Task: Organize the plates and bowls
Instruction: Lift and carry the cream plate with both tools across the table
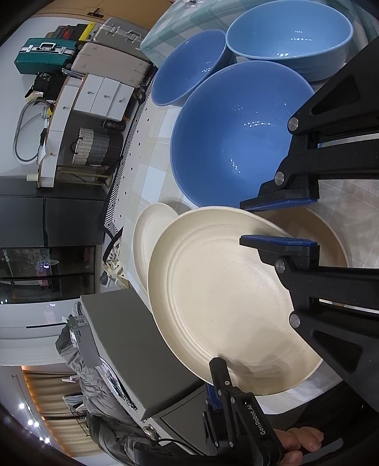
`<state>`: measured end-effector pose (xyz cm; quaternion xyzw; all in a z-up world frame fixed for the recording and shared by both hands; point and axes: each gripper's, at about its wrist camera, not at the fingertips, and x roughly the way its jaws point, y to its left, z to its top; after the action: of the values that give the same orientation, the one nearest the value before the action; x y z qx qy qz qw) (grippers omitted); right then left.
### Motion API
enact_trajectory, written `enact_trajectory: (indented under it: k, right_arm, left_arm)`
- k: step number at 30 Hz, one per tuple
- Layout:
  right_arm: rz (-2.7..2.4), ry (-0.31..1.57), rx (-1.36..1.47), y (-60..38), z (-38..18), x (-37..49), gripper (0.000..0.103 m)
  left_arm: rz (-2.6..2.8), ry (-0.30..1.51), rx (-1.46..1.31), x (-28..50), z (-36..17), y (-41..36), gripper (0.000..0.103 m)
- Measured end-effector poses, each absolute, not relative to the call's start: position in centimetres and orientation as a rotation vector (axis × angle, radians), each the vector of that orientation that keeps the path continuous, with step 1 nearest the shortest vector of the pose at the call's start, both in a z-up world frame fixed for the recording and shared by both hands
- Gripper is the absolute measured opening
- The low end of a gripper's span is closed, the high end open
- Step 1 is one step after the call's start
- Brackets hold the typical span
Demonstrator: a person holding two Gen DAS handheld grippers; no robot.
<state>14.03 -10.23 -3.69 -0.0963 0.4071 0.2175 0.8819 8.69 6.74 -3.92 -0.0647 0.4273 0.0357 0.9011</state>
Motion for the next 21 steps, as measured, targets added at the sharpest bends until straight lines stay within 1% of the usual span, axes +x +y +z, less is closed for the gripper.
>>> enact_trajectory:
  k: [10,21]
  right_arm:
    - [0.473,0.869,-0.230,-9.1,-4.7,13.6,0.017]
    - [0.454,0.905,-0.249,-9.1,-6.4,13.4,0.017]
  left_arm:
    - [0.098,0.901,-0.126,8.4,-4.4,7.5,0.017]
    - [0.095,0.946,-0.086,8.8,-5.6,6.6,0.018]
